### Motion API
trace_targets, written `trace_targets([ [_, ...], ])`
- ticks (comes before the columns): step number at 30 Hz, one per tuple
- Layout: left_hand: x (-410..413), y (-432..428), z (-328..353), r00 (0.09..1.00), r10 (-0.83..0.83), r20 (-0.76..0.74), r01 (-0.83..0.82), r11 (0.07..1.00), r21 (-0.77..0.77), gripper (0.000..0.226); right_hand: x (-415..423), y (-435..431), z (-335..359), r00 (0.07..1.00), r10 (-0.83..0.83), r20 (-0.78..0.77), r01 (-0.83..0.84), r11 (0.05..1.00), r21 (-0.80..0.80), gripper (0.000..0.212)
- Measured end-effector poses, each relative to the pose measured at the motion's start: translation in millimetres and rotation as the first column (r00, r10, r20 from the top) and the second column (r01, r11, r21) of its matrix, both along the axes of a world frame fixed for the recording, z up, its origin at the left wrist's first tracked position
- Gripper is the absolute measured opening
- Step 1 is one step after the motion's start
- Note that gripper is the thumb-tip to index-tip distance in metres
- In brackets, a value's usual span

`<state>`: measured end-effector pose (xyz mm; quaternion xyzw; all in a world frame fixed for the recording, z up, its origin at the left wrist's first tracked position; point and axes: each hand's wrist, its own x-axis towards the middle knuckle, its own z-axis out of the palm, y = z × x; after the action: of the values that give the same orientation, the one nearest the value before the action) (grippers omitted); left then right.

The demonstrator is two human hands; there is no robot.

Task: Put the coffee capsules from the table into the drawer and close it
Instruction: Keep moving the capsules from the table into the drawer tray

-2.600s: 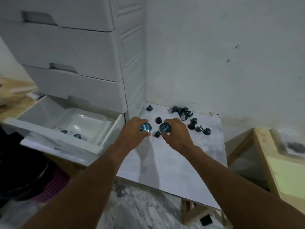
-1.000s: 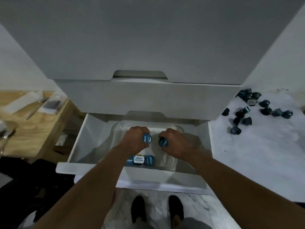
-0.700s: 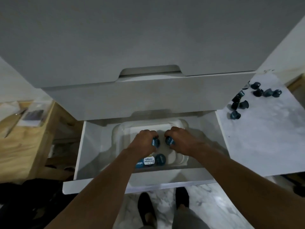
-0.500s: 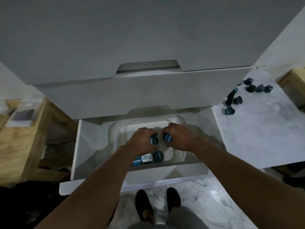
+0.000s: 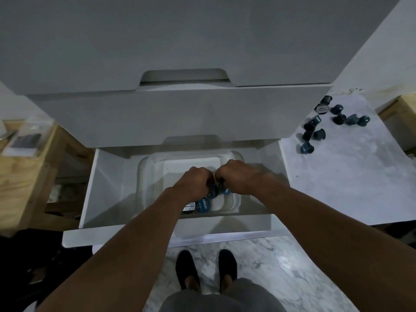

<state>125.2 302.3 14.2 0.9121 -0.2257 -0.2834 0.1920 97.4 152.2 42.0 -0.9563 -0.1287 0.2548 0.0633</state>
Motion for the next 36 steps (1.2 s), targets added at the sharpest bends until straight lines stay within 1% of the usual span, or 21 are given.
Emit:
trace_targets([
  [3, 0, -2, 1, 0.999, -0.01, -0.034, 0.011, 1.0, 0.014, 0.029, -2, -4, 7, 0.999, 0.027, 0.024, -0.026, 0.998, -0.05, 0.032],
  [5, 0, -1, 1, 0.998, -0.016, -0.061, 0.017, 1.0, 0.022, 0.029, -3, -7, 8, 1.0, -0.002, 0.0, 0.002, 0.999, -0.034, 0.044],
  [7, -1, 0, 3, 0.997, -0.024, -0.072, 0.027, 0.999, 0.046, 0.025, -4, -7, 8, 0.999, -0.019, -0.028, 0.019, 1.0, -0.015, 0.051],
  [11, -3, -1, 5, 0.994, -0.035, -0.105, 0.045, 0.994, 0.097, 0.016, -7, -6, 4, 0.999, 0.023, -0.025, -0.023, 1.0, -0.011, 0.062],
  [13, -4, 0, 5, 0.991, -0.039, -0.125, 0.054, 0.991, 0.12, 0.014, -10, -7, 3, 0.999, 0.05, -0.014, -0.05, 0.999, -0.016, 0.063],
  [17, -7, -1, 6, 0.99, -0.033, -0.141, 0.053, 0.989, 0.139, 0.022, -15, -8, 5, 0.998, 0.059, -0.018, -0.059, 0.998, -0.006, 0.062],
  [20, -9, 0, 6, 0.992, 0.003, -0.126, 0.012, 0.993, 0.12, 0.027, -14, -11, -1, 0.999, 0.02, -0.036, -0.018, 0.998, 0.057, 0.063],
  [22, -12, 2, 10, 0.995, 0.035, -0.089, -0.026, 0.994, 0.104, 0.031, -14, -14, -3, 1.0, -0.021, -0.018, 0.023, 0.994, 0.11, 0.059],
  [25, -18, 5, 16, 0.991, 0.13, 0.02, -0.131, 0.988, 0.082, 0.032, -18, -19, -1, 0.991, -0.098, 0.087, 0.081, 0.98, 0.183, 0.039],
  [28, -26, 8, 26, 0.963, 0.23, 0.141, -0.235, 0.972, 0.018, 0.03, -24, -22, 5, 0.967, -0.164, 0.193, 0.115, 0.963, 0.245, 0.021],
  [30, -34, 8, 34, 0.938, 0.263, 0.225, -0.267, 0.964, -0.016, 0.029, -32, -26, 12, 0.948, -0.211, 0.237, 0.144, 0.952, 0.271, 0.017],
  [32, -42, 6, 44, 0.917, 0.255, 0.307, -0.257, 0.966, -0.037, 0.029, -42, -31, 23, 0.925, -0.267, 0.27, 0.182, 0.936, 0.301, 0.016],
  [34, -49, 2, 56, 0.895, 0.209, 0.394, -0.207, 0.977, -0.048, 0.029, -54, -38, 37, 0.898, -0.322, 0.299, 0.226, 0.922, 0.315, 0.018],
  [36, -56, -4, 71, 0.866, 0.161, 0.474, -0.144, 0.987, -0.072, 0.028, -68, -47, 49, 0.852, -0.387, 0.352, 0.283, 0.907, 0.311, 0.023],
])
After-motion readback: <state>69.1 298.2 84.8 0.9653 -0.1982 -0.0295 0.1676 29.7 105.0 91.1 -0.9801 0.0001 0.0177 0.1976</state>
